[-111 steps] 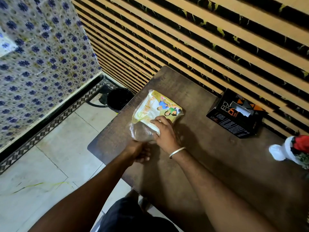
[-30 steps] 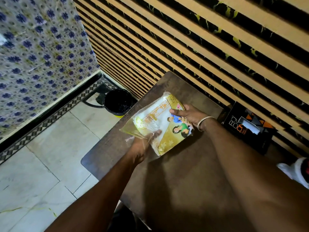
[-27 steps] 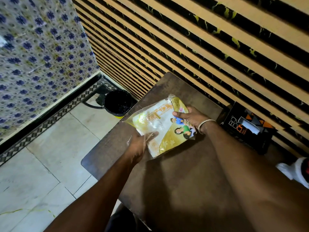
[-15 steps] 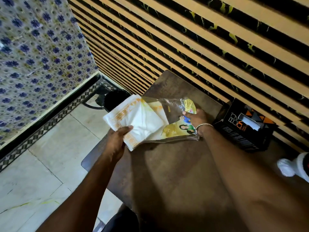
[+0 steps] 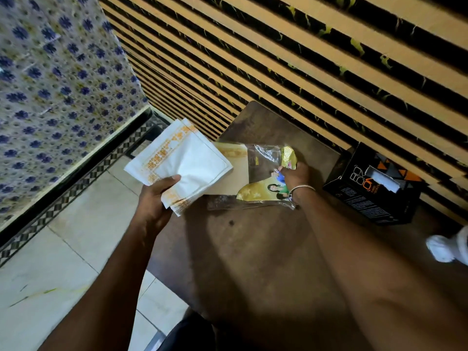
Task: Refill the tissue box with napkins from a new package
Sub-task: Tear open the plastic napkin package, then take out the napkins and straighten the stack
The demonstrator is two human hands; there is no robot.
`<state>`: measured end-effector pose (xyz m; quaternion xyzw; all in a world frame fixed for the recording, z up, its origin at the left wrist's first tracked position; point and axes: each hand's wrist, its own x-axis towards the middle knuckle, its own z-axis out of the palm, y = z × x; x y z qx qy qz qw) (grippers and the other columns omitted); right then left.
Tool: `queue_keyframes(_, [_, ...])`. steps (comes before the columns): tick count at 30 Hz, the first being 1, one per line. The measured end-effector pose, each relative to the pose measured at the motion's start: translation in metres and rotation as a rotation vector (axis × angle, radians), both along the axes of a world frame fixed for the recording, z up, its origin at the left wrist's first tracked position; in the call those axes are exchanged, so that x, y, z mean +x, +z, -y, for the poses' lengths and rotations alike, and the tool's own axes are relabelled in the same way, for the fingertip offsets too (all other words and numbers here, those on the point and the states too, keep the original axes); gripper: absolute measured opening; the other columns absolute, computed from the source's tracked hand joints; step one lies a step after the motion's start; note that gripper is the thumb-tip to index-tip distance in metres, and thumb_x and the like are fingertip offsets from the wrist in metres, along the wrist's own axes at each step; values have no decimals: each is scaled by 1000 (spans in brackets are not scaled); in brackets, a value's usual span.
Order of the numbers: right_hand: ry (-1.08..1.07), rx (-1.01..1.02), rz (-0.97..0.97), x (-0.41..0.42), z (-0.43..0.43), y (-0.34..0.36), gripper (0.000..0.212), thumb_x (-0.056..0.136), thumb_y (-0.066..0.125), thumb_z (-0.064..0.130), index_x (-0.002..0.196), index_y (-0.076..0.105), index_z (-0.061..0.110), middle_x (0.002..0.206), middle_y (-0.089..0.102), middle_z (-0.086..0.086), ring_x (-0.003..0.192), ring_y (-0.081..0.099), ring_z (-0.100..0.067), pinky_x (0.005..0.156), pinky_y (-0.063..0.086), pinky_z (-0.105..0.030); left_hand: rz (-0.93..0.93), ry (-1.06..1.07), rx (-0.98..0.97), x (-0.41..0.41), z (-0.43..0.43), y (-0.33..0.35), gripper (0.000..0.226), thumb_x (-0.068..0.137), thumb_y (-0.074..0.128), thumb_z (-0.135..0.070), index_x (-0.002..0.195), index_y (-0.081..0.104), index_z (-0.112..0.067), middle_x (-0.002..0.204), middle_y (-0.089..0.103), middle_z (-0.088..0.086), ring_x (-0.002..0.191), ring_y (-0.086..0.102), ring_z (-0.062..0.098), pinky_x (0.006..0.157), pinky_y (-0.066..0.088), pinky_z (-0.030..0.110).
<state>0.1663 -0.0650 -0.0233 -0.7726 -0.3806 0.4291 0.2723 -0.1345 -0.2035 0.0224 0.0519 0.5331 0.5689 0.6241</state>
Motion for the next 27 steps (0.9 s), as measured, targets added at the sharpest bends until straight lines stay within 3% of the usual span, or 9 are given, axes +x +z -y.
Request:
queue_keyframes(4, [57,-5,36,10,3,12,39,86,69,5,122,58,-7,106,61,-13,96,59,-24,77,45,-29,10,24,-50,-9,3,-12,57,84,61,2,139,47,9,124,65,23,92,75,30,68,61,36])
queue_keyframes(5, [75,0,119,12,3,15,46,85,71,10,126,55,-2,115,62,-14,106,60,-27,81,45,-29,7,29,-46,-10,4,-14,60,82,64,2,140,47,8,129,64,23,98,73,32,71,61,38])
queue_keyframes(8, [124,26,615,11,6,20,77,76,75,37,141,39,15,142,44,-17,129,42,-37,102,35,-45,0,65,-59,-14,6,-19,72,71,72,-2,139,48,9,134,60,25,109,68,38,76,60,39])
queue_keyframes(11, [328,276,824,-23,20,28,65,79,64,45,136,43,22,145,37,-16,129,38,-36,99,33,-46,-7,109,-77,-16,7,-24,65,77,68,-1,137,48,11,136,58,28,107,68,37,74,61,37])
queue_keyframes(14, [570,493,727,-70,45,28,39,80,58,41,114,56,22,130,47,-12,117,48,-33,92,41,-45,-6,119,-88,-15,8,-26,58,81,63,1,136,48,13,135,58,28,96,72,32,70,62,35])
queue_keyframes(17, [646,580,539,-105,72,24,22,82,58,36,98,60,21,111,53,-8,102,54,-29,84,48,-45,-25,86,-102,-20,14,-28,61,80,65,-1,137,48,11,135,58,27,98,72,33,71,61,35])
queue_keyframes(21, [846,444,639,-116,103,7,48,74,62,44,117,55,24,126,48,-7,114,46,-30,85,44,-43,-43,84,-132,-28,30,-31,56,83,64,1,137,50,9,134,61,24,94,74,29,68,61,32])
queue_keyframes(25, [1065,334,725,-82,107,-12,54,79,56,8,131,47,22,142,40,-12,131,39,-34,94,38,-48,-27,132,-165,-31,48,-37,54,86,61,0,137,49,10,135,59,25,82,76,24,63,61,29])
queue_keyframes(27, [1094,311,724,-61,99,-16,47,83,52,5,128,49,19,143,40,-15,134,38,-35,99,34,-48,-17,137,-180,-31,55,-40,54,86,60,0,138,49,9,135,60,24,83,76,25,63,61,30])
